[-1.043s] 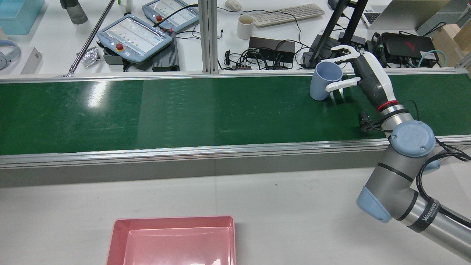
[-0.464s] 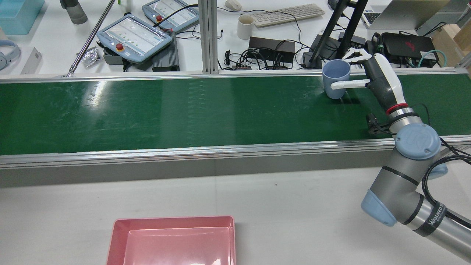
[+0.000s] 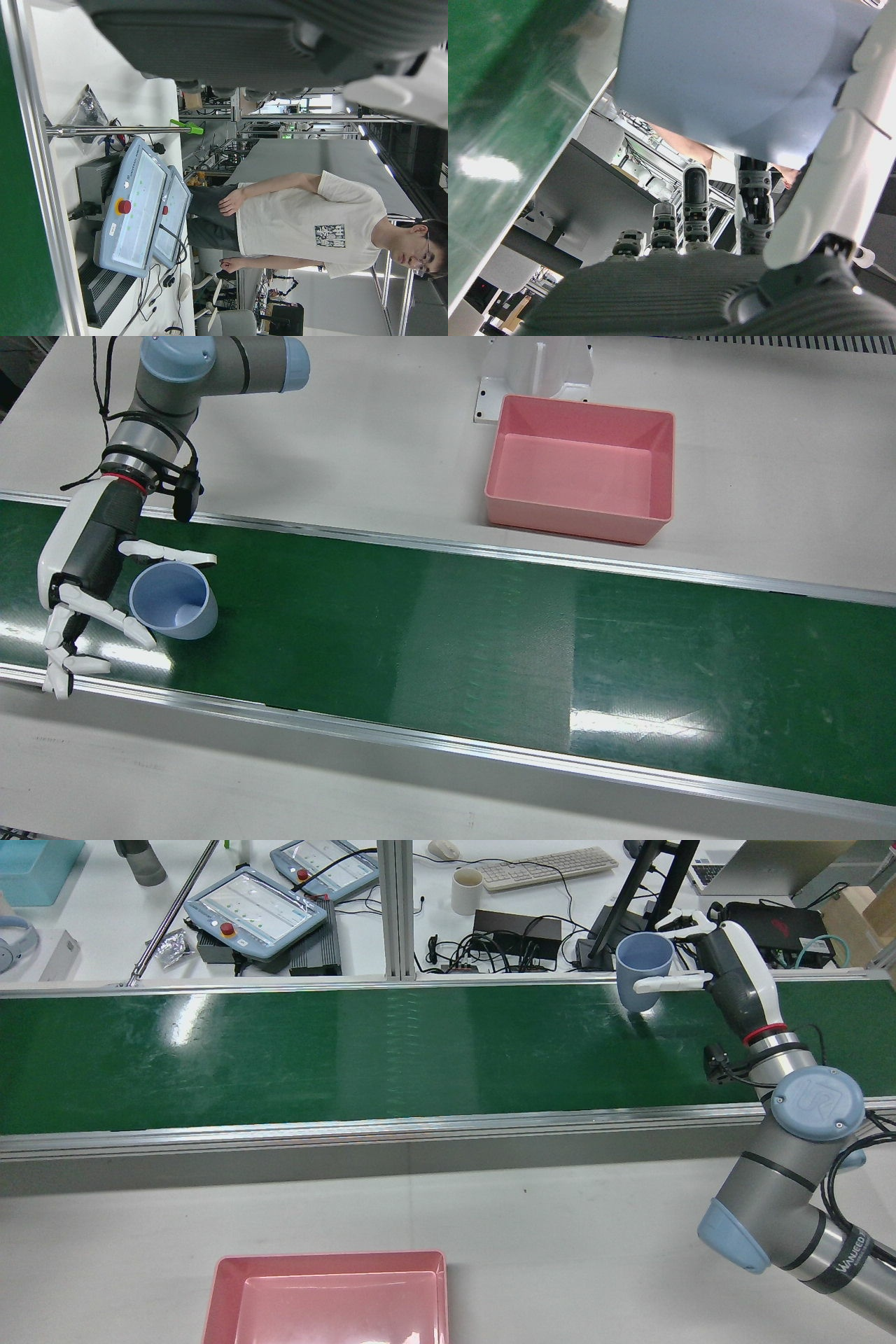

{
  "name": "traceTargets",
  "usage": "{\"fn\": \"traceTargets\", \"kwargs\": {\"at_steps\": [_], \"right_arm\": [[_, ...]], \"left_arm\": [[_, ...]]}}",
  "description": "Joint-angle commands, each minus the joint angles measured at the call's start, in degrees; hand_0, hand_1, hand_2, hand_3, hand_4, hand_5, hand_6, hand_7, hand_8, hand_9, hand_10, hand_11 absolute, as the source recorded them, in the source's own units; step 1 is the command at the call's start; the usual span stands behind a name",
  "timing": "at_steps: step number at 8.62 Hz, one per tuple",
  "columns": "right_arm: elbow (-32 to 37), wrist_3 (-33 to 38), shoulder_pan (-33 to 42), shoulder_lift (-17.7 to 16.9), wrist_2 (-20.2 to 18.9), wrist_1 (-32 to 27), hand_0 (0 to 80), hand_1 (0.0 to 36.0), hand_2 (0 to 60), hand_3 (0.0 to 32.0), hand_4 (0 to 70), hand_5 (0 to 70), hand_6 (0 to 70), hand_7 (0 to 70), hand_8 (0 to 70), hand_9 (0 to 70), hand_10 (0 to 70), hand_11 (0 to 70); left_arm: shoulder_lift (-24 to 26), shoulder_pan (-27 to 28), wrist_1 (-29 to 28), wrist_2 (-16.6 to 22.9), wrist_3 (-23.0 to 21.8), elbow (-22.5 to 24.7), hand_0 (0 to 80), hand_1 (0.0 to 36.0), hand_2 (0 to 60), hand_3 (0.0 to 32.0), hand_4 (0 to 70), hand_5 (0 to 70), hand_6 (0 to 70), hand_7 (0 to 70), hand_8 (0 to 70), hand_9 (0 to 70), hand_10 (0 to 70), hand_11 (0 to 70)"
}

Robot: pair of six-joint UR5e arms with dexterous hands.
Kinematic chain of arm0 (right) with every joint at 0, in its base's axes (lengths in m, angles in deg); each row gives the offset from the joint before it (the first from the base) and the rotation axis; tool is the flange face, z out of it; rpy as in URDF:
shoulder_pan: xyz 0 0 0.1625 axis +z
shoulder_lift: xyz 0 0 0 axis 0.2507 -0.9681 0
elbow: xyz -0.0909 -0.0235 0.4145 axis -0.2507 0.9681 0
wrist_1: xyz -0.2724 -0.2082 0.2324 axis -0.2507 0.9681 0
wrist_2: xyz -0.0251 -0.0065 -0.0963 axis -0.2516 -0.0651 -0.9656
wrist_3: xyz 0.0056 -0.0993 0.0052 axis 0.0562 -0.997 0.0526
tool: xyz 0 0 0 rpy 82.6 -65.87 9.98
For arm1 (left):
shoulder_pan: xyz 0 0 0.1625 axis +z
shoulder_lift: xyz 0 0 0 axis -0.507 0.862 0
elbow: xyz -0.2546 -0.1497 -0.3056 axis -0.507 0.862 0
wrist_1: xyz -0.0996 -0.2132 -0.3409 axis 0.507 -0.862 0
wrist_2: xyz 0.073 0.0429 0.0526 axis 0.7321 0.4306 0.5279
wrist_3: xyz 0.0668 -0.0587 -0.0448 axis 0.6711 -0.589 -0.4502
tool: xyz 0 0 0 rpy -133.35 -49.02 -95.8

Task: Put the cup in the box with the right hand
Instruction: 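Lift the blue cup and carry it toward the pink box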

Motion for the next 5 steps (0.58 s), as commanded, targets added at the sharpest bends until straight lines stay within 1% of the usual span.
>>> {"fn": "traceTargets", "kwargs": {"at_steps": [1,2,3,4,5], "right_arm": [[-11.2,-6.7,-4.5,0.2,-0.4,-0.1,48.3,18.2,45.2,0.0,70.0,0.0,11.5,51.1,6.5,16.7,5.5,7.3],[-16.9,-12.8,-8.2,0.7,-0.7,-0.1,48.2,18.2,45.5,0.0,70.0,0.0,11.6,51.3,6.4,16.8,5.6,7.3],[-19.3,-13.5,-11.2,1.1,-0.8,-0.1,48.2,18.1,45.4,0.0,70.0,0.0,11.9,53.0,6.5,17.5,5.6,7.4],[-21.2,-14.0,-14.1,1.1,-1.9,0.0,47.9,17.5,44.9,0.0,70.0,0.0,13.2,60.0,7.6,20.6,6.2,8.1],[-24.5,-18.0,-17.7,0.6,-3.4,0.0,47.7,16.3,42.5,0.0,70.0,0.0,13.9,63.9,8.0,22.0,6.9,9.1]], "left_arm": [[0.0,0.0,0.0,0.0,0.0,0.0,0.0,0.0,0.0,0.0,0.0,0.0,0.0,0.0,0.0,0.0,0.0,0.0],[0.0,0.0,0.0,0.0,0.0,0.0,0.0,0.0,0.0,0.0,0.0,0.0,0.0,0.0,0.0,0.0,0.0,0.0],[0.0,0.0,0.0,0.0,0.0,0.0,0.0,0.0,0.0,0.0,0.0,0.0,0.0,0.0,0.0,0.0,0.0,0.0],[0.0,0.0,0.0,0.0,0.0,0.0,0.0,0.0,0.0,0.0,0.0,0.0,0.0,0.0,0.0,0.0,0.0,0.0],[0.0,0.0,0.0,0.0,0.0,0.0,0.0,0.0,0.0,0.0,0.0,0.0,0.0,0.0,0.0,0.0,0.0,0.0]]}}
